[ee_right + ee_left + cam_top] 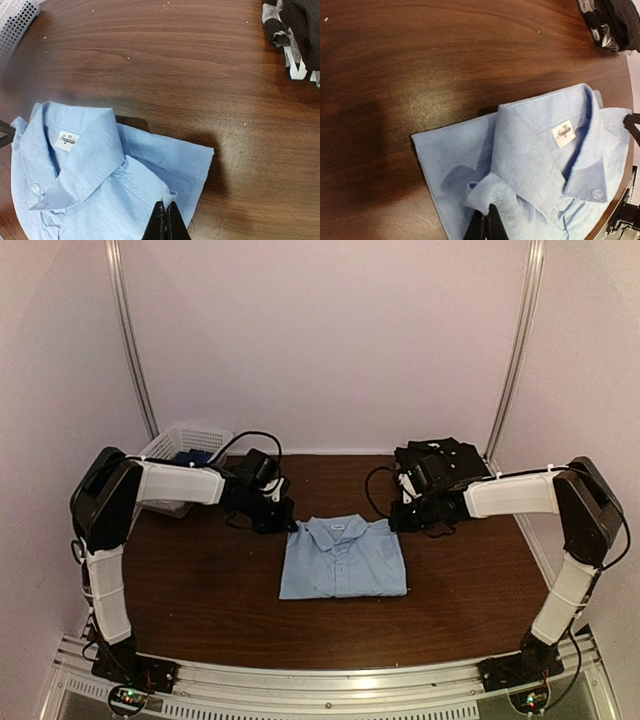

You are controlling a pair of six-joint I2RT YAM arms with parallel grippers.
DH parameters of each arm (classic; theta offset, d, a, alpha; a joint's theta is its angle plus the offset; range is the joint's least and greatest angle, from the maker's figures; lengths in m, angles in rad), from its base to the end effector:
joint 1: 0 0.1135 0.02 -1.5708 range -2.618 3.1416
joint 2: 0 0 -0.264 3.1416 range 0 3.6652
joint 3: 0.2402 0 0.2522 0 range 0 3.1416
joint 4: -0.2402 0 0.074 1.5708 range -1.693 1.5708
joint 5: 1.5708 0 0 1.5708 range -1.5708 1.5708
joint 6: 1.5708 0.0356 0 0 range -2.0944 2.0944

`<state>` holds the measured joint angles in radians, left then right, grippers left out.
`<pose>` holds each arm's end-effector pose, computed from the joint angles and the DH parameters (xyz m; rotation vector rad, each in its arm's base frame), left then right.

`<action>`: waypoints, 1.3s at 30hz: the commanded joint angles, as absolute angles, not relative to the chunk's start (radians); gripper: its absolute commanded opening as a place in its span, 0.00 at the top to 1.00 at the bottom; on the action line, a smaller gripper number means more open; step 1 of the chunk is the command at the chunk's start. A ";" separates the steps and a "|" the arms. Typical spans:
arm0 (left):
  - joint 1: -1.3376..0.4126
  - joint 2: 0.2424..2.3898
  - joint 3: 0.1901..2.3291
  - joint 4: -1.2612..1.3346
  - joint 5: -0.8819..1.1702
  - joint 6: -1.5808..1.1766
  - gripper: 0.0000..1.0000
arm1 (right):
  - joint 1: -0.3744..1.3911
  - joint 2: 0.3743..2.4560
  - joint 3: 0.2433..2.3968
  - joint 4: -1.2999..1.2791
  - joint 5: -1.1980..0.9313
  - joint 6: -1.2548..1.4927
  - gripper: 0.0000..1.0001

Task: Fold and stack the long sleeve shirts
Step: Smooth out the square-folded shirt at the center of the board.

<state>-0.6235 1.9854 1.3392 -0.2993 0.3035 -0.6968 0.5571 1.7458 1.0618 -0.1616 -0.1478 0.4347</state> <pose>0.3358 -0.2546 0.1680 0.0345 2.7024 -0.8612 0.3080 0.1981 0.1834 -0.2232 2.4933 0.6146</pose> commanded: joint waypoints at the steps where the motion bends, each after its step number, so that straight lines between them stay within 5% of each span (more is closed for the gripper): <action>1: -0.614 2.048 1.370 -0.297 0.272 -0.684 1.00 | 0.536 1.780 1.043 -0.149 -0.112 0.447 1.00; 13: -0.597 2.083 1.398 -0.345 0.200 -0.681 1.00 | 0.517 1.844 1.000 -0.122 -0.098 0.458 1.00; 18: -0.597 2.044 1.383 -0.370 0.154 -0.679 0.71 | 0.515 1.874 1.016 -0.123 -0.107 0.451 1.00; 22: -0.594 1.992 1.337 -0.370 0.150 -0.681 0.56 | 0.516 1.869 1.014 -0.126 -0.103 0.451 0.99; 31: -0.625 1.874 1.166 -0.279 0.301 -0.713 0.54 | 0.517 1.810 1.041 -0.182 -0.072 0.438 0.72; 39: -0.694 1.863 1.114 -0.279 0.288 -0.754 0.53 | 0.518 1.723 1.069 -0.244 -0.064 0.429 0.67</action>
<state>-0.6624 1.8816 1.1275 -0.3141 0.2844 -0.7238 0.5209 1.7969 1.0363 -0.2008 -0.0917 0.4400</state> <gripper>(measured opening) 0.477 0.329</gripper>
